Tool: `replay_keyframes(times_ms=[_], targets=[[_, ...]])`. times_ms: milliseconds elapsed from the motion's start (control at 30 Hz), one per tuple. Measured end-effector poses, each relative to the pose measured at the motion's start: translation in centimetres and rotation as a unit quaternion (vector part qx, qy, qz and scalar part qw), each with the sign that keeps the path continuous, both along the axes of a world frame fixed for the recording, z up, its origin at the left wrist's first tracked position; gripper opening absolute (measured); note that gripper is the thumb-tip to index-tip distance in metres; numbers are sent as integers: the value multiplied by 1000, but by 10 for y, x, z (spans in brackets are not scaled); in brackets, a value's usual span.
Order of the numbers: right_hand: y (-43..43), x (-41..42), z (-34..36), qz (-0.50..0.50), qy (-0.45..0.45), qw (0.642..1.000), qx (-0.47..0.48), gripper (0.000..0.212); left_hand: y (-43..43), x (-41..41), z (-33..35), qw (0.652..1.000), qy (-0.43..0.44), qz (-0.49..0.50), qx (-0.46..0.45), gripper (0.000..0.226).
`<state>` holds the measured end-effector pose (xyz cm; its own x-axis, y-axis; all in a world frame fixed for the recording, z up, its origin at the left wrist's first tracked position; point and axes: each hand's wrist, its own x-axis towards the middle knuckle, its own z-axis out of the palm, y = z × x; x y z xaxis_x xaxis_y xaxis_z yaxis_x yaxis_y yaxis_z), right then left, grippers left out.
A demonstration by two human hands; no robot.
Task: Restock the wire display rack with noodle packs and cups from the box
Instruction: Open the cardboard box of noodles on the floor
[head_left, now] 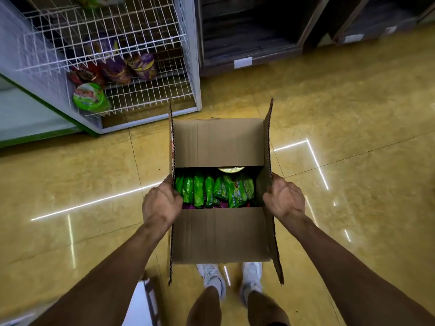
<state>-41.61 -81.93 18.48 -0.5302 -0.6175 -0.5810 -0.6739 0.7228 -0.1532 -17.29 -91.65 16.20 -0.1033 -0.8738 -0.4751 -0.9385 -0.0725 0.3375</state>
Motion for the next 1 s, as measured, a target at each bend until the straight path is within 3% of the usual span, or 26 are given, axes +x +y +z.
replay_keyframes(times_ms=[500, 667, 833, 1000], targets=[[-92, -79, -30, -21, -53, 997, -44, 12, -112, -85, 5, 998, -53, -20, 19, 31], [-117, -119, -33, -4, -52, 998, -38, 39, -142, -130, 6, 997, -56, -35, 27, 35], [-137, -156, -40, -11, -59, 998, -17, 33, -171, -178, 0, 996, -55, -66, 31, 48], [-143, -189, -47, -42, -46, 998, -11, 50, -202, -224, -14, 991, -57, -113, 30, 53]])
